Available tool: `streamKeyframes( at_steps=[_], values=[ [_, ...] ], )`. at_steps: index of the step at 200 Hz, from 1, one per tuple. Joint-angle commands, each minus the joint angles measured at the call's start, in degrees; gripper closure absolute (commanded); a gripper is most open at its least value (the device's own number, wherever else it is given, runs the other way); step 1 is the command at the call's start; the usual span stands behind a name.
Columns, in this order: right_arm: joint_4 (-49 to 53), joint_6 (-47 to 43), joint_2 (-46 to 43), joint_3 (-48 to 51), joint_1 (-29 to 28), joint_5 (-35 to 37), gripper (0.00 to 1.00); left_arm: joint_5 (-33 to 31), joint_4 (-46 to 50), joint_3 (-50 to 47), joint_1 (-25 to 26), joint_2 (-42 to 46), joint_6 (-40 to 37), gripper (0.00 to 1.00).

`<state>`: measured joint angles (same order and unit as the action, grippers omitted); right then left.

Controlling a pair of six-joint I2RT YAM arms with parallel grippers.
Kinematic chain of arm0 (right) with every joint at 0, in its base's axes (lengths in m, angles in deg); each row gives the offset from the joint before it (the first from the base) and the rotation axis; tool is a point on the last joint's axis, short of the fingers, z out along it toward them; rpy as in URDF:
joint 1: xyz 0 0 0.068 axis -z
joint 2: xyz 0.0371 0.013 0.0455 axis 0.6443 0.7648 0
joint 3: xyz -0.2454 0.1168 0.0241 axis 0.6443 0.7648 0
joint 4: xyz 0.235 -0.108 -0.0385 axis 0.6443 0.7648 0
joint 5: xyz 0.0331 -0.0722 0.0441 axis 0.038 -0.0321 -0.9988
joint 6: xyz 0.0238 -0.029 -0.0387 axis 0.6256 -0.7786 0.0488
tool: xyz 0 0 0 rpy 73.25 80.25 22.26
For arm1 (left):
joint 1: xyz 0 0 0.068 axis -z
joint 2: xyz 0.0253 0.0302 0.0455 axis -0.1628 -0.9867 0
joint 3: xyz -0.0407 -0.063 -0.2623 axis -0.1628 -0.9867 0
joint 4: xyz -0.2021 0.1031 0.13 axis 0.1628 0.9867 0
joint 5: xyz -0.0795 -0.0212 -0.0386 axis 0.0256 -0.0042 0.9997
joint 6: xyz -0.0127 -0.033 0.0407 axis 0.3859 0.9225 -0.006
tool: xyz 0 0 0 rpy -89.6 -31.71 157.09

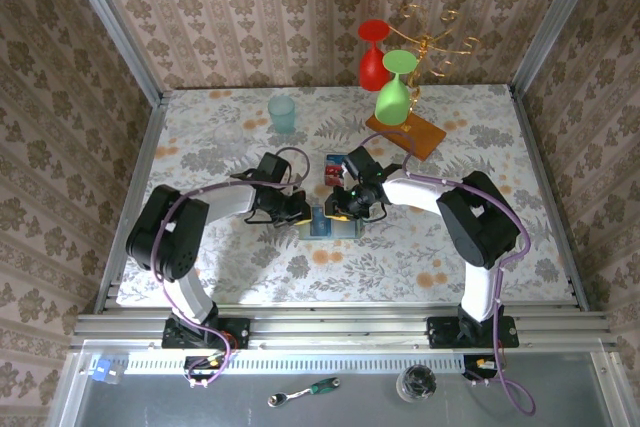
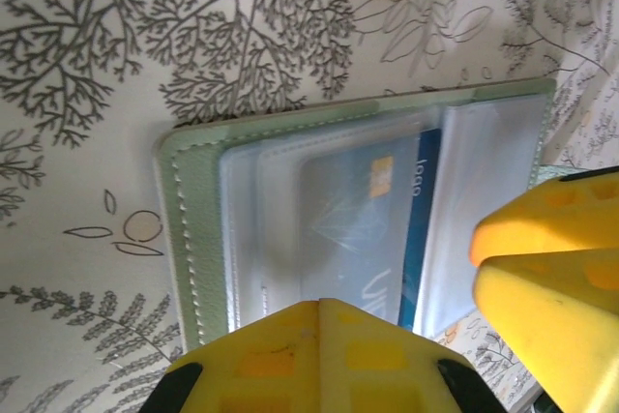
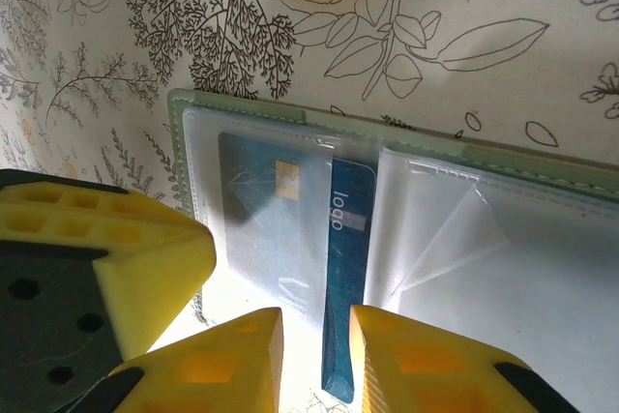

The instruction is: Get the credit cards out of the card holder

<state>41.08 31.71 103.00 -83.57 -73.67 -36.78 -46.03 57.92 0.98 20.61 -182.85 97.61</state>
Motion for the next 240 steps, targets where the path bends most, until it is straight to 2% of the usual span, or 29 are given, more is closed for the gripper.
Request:
streamKeyframes(
  at_steps=[1, 83, 240],
  values=[
    [1.5, -0.3, -1.1, 0.9, 0.4, 1.2, 0.73, -0.4, 0.9, 0.3, 0.3, -1.2, -0.6, 0.98],
    [1.1, -0.2, 1.2, 0.4, 0.4, -0.1, 0.73, -2.4, 2.3, -0.2, 0.3, -1.5, -1.4, 1.00],
    [-3.0, 1.7, 3.9, 1.6, 1.0, -3.5, 0.75, -2.2, 0.7, -1.6, 0.2, -4.8, -1.6, 1.00]
  ],
)
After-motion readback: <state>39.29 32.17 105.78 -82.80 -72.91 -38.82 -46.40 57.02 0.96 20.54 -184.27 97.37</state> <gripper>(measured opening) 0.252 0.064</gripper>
